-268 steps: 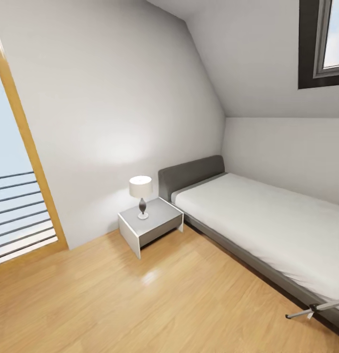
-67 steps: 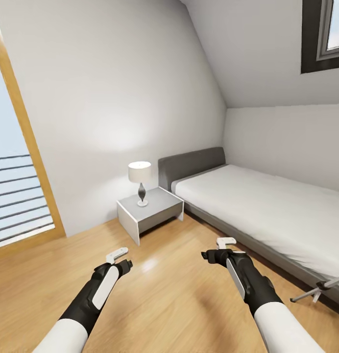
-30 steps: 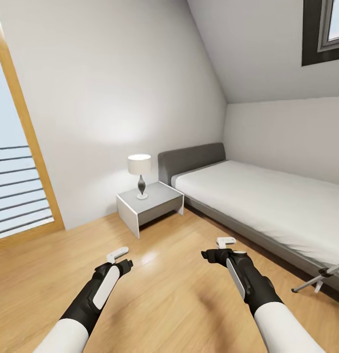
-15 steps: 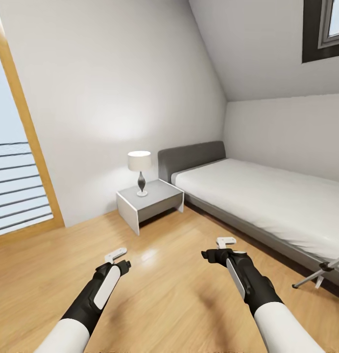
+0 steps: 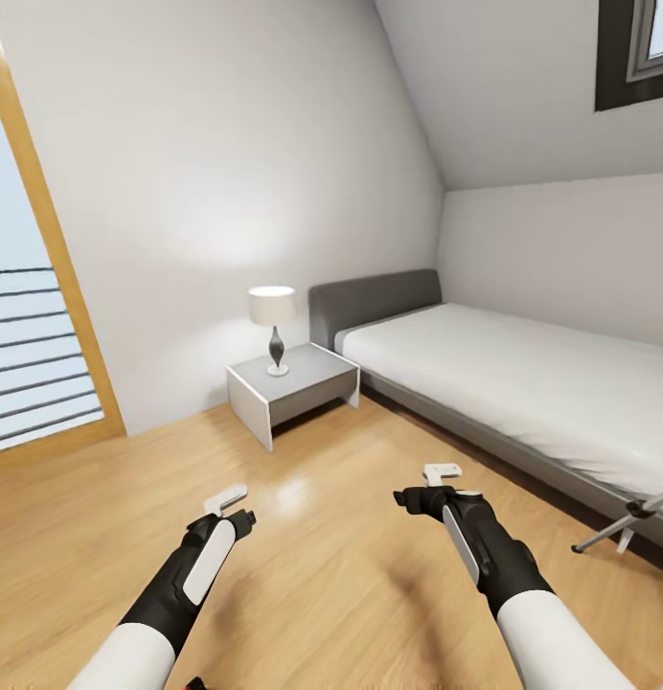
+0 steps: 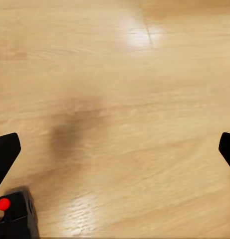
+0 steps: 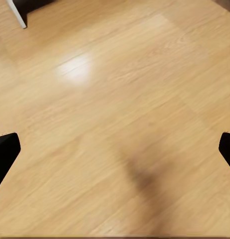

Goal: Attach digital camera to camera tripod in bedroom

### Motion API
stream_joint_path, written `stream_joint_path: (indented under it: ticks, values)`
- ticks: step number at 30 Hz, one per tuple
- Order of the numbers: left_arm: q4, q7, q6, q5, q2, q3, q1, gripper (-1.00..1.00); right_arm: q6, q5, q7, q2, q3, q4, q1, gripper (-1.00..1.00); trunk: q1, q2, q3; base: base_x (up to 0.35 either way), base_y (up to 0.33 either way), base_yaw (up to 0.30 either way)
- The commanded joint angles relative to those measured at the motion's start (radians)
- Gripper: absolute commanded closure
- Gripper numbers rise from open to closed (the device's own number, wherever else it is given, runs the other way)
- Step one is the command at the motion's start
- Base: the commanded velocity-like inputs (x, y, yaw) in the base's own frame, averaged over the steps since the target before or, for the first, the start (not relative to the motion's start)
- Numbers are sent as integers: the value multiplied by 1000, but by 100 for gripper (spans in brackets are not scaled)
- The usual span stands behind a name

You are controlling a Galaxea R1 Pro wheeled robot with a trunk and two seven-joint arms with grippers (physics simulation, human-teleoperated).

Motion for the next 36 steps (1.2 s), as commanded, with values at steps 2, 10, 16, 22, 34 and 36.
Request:
stream_joint_path:
  ticks: [2,10,16,22,34,36]
  values:
    - [-1,9,1,9,0,-2,-1,-100,6,0,2,0,0,-1,0,-100,1,-1,-9,0,0,0]
    - [0,9,1,9,0,-2,-1,-100,6,0,2,-1,0,-1,0,-100,4,-3,-40,0,0,0]
    - [0,9,1,9,0,-2,-1,-100,5,0,3,0,0,-1,0,-100,7,-4,-63,0,0,0]
    - [0,9,1,9,0,-2,-1,-100,4,1,3,0,0,-1,0,-100,10,-6,-86,0,0,0]
    - [3,9,1,10,0,-1,-1,-100,4,0,2,0,0,-1,0,-100,15,-9,-133,0,0,0]
    - [4,9,1,10,0,-1,-1,-100,5,1,2,0,0,-1,0,-100,16,-9,-140,0,0,0]
